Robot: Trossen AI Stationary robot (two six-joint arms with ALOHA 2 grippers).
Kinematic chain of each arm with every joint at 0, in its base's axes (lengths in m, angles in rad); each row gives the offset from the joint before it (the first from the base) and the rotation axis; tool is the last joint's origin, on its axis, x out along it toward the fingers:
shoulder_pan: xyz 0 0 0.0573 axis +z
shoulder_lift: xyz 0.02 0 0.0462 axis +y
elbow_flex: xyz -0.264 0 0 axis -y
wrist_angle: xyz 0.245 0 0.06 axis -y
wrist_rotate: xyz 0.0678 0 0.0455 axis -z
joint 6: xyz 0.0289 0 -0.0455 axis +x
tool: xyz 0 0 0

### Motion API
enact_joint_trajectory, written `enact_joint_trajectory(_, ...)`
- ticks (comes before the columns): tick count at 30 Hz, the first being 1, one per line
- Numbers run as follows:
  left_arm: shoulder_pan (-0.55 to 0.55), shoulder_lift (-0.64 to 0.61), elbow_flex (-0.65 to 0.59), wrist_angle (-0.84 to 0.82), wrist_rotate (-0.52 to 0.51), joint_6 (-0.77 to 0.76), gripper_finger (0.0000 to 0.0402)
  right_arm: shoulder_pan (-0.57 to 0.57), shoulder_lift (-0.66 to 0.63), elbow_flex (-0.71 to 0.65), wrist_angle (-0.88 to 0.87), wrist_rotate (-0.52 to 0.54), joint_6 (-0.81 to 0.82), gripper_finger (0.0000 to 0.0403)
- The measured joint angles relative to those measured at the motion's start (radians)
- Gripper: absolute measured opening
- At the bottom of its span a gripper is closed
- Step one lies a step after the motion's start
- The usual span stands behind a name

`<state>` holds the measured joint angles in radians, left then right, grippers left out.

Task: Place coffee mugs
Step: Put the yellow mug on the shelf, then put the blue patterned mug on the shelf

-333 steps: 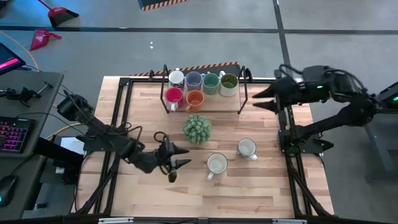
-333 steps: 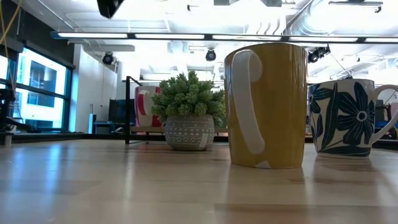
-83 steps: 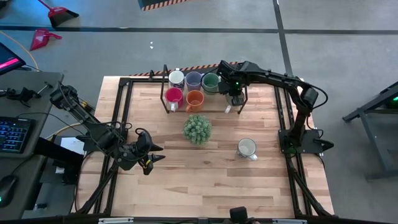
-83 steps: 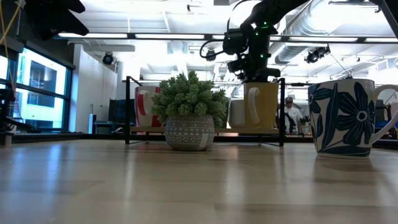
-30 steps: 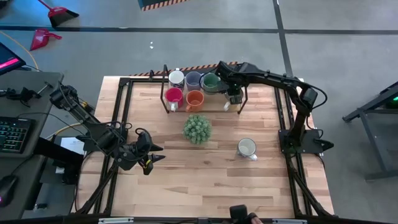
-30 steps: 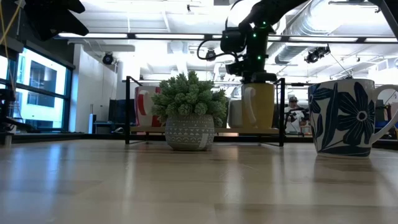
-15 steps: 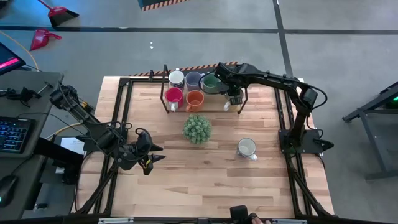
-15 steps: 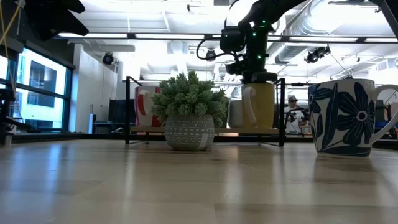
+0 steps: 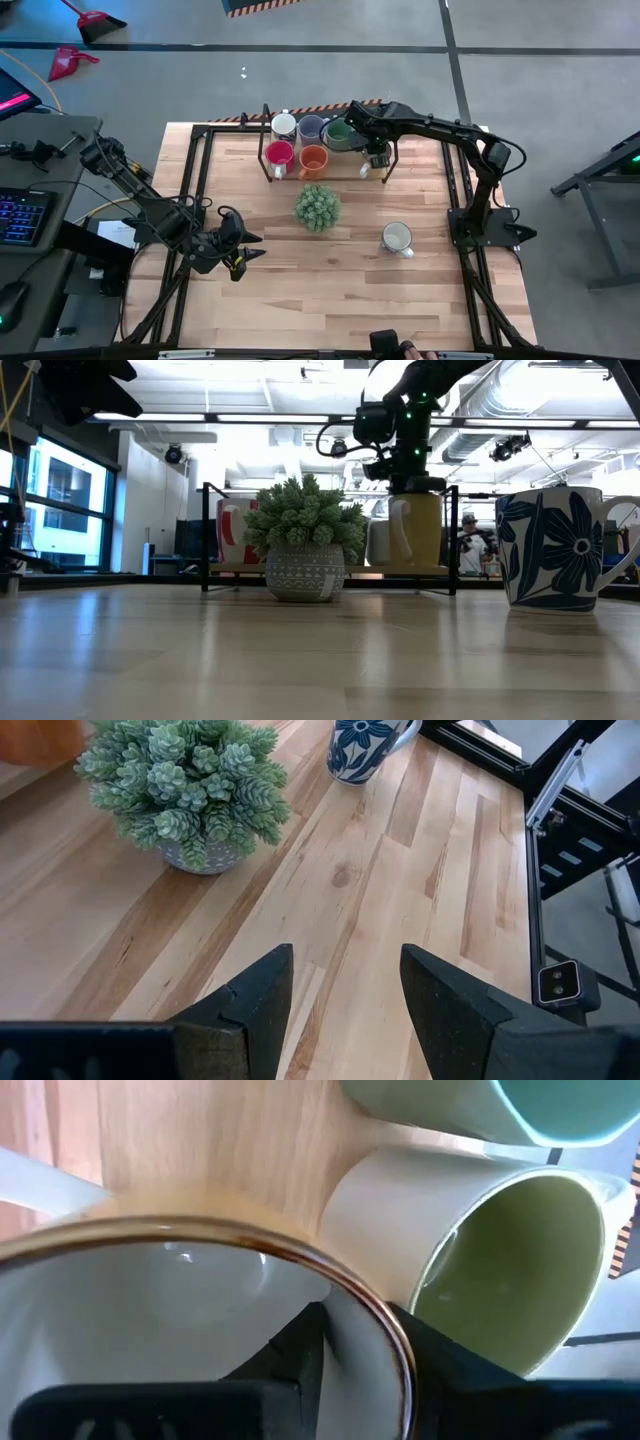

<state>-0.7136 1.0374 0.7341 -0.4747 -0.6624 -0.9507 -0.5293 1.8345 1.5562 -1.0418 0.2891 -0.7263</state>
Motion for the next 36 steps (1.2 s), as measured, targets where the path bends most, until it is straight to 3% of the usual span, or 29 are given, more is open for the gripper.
enact_joint_trajectory(9,0.000,0.000,0.000,0.000,0.000,0.000,0.0174,0.013,0.000,0.000,-0.004,0.019,0.003,0.0180)
enact_joint_trajectory(13,0.000,0.000,0.000,0.000,0.000,0.000,0.0174,0.035,0.000,0.000,-0.005,0.020,-0.016,0.0203)
enact_joint_trajectory(23,0.000,0.000,0.000,0.000,0.000,0.000,0.0174,0.065,-0.008,0.004,0.015,0.165,-0.014,0.0190)
enact_joint_trajectory(30,0.000,0.000,0.000,-0.001,0.000,0.000,0.0174,0.072,-0.010,0.106,-0.053,0.142,0.012,0.0175)
enact_joint_trajectory(36,0.000,0.000,0.000,-0.008,0.000,0.002,0.0174,0.074,-0.011,0.254,-0.194,0.045,0.074,0.0172)
